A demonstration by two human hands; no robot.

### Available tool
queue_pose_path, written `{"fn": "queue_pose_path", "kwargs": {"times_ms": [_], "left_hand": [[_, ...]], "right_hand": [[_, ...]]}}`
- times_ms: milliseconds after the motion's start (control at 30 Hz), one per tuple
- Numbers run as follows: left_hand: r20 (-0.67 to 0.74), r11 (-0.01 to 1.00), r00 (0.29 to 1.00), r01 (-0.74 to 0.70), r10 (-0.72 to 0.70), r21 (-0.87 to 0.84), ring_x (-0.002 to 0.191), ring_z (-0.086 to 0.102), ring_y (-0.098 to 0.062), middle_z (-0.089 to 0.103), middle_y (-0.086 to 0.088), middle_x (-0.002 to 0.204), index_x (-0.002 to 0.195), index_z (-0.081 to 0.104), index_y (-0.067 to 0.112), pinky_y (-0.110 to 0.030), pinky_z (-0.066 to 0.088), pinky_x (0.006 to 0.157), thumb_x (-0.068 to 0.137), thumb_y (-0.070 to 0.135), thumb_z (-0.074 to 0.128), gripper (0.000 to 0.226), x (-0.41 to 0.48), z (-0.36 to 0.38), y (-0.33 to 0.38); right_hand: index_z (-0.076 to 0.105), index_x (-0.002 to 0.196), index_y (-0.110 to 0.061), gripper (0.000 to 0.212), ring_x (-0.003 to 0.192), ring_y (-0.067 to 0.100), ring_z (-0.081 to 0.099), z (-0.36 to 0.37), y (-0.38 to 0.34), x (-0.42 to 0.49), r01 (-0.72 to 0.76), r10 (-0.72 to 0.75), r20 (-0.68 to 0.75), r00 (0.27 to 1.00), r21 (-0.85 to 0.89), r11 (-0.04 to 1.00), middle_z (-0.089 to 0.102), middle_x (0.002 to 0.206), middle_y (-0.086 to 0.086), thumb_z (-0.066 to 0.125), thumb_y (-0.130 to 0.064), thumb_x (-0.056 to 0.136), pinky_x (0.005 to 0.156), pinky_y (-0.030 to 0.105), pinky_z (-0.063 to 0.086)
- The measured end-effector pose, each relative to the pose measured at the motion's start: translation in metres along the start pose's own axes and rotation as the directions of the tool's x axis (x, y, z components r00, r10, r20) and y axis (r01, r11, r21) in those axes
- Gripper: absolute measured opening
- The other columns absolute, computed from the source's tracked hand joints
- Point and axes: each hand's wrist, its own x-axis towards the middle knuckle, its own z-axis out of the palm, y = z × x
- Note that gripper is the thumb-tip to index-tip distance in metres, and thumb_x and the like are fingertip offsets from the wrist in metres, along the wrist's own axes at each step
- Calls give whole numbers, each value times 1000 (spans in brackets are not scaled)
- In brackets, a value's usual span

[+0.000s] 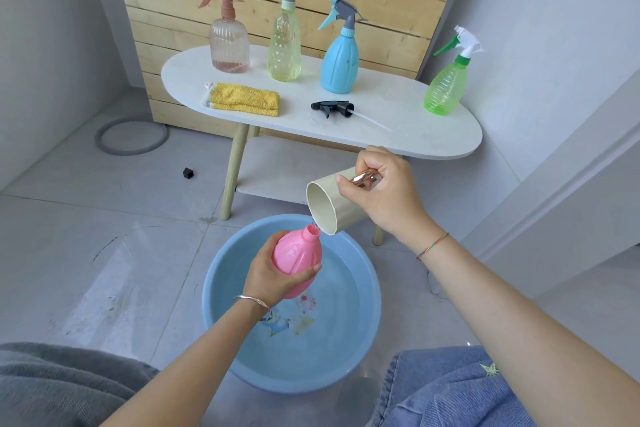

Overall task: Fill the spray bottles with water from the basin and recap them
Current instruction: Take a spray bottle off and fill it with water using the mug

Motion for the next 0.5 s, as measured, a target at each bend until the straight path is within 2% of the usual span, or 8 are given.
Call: {"fn": "queue_pose_path", "kwargs": {"times_ms": [267, 500], "left_hand": [[-2, 1000, 1000, 2, -2, -7, 94, 55, 3, 58, 21, 104, 113, 52, 34, -9, 43, 68, 59, 35, 90, 65, -1, -1, 1], [-14, 1000, 1000, 6, -6, -25, 95, 56, 1, 58, 19, 105, 113, 53, 33, -11, 43, 69, 59, 36, 90, 66, 0, -1, -3]], "right_hand": [[36, 56, -16, 37, 63, 17, 37, 2, -6, 0, 43, -43, 20, 999, -32, 999, 36, 58, -2, 71, -16, 69, 58, 34, 31], [36, 56, -14, 37, 63, 19, 34, 3, -8, -2, 100, -97, 41, 994, -76, 992, 37, 57, 2, 70, -13, 70, 58, 29, 30]]}}
